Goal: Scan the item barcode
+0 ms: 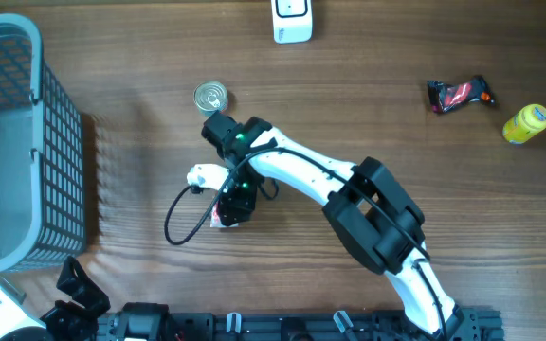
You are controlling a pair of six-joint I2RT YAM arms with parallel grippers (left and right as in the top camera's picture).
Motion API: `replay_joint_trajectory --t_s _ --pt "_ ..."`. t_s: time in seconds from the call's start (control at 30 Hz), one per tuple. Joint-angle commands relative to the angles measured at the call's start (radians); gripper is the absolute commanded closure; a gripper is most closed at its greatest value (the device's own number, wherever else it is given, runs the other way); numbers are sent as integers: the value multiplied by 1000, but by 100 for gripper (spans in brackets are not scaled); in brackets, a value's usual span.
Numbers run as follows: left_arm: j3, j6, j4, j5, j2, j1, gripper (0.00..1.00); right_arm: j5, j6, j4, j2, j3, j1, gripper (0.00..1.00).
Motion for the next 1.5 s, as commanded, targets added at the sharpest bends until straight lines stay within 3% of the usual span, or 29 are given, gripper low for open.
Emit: replay_joint_trajectory --t_s 0.0,0.1,0.3,0.57,0.67,0.73,0.83,1.03,1.23,1.47 --pt "8 -10 0 5 -2 4 0 -216 -86 2 16 -8 -68 40" --pt "8 -10 0 5 -2 4 0 -351 -142 13 16 -5 -130 39" --pt "8 -10 0 5 -2 4 0 -741 -270 18 16 -4 -296 25" --pt "8 -10 0 5 -2 4 0 -891 -314 57 15 5 -370 24" --pt "8 -10 0 5 -2 4 0 -750 -228 65 15 5 -368 14" --pt "8 -10 0 4 -2 4 0 -630 -156 66 15 5 -367 0" --pt "8 -10 0 4 -2 4 0 -385 -37 50 15 5 -362 0" --pt "8 -10 0 4 -2 4 0 177 -31 55 -3 5 -259 0" --pt "8 -10 -4 4 -2 4 0 335 -55 46 -3 5 -87 0" --pt "8 -10 -4 5 -2 4 0 373 -51 -2 -4 5 -40 0"
